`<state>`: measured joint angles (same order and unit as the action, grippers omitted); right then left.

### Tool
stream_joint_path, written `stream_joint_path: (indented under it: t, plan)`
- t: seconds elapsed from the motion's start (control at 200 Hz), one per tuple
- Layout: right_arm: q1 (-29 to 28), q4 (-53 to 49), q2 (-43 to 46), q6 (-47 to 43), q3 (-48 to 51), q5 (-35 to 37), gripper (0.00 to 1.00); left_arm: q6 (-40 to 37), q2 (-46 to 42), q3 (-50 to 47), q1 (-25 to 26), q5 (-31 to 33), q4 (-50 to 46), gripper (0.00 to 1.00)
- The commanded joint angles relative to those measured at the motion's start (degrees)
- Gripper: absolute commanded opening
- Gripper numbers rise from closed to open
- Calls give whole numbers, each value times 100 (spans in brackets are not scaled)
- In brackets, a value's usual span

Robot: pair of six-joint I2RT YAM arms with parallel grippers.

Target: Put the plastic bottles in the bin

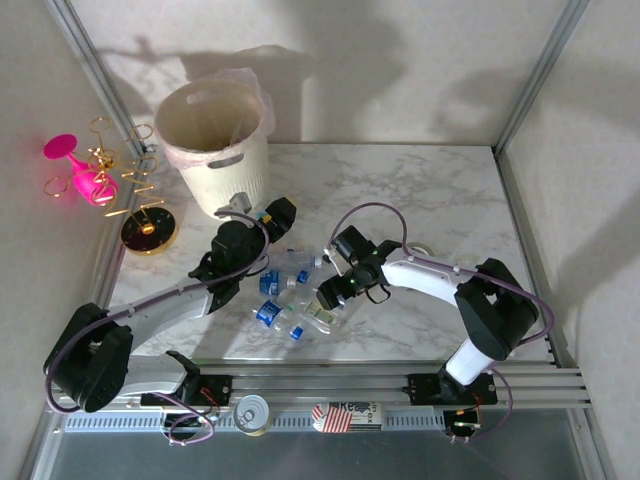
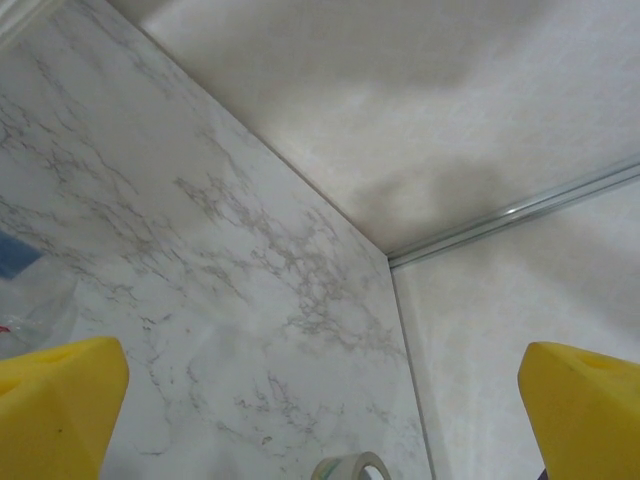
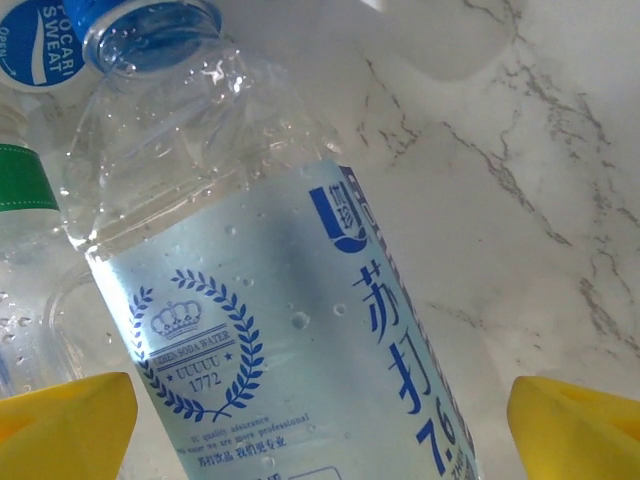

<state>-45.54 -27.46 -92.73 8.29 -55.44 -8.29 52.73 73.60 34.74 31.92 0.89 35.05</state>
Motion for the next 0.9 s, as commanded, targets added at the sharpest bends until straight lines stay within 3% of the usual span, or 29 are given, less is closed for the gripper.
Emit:
stream_joint_path:
  t: [0.0,0.245,0.896]
  plan:
    - [-50,-126,29,42,95,463,96,94,134,114,67,-35,267,100]
    - [-50,110,107,-21,291,862,91,44,294,271,139,-72,178,100]
    - [-45,647,-192,-337,271,500,72,77,319,235,209,-18,80,100]
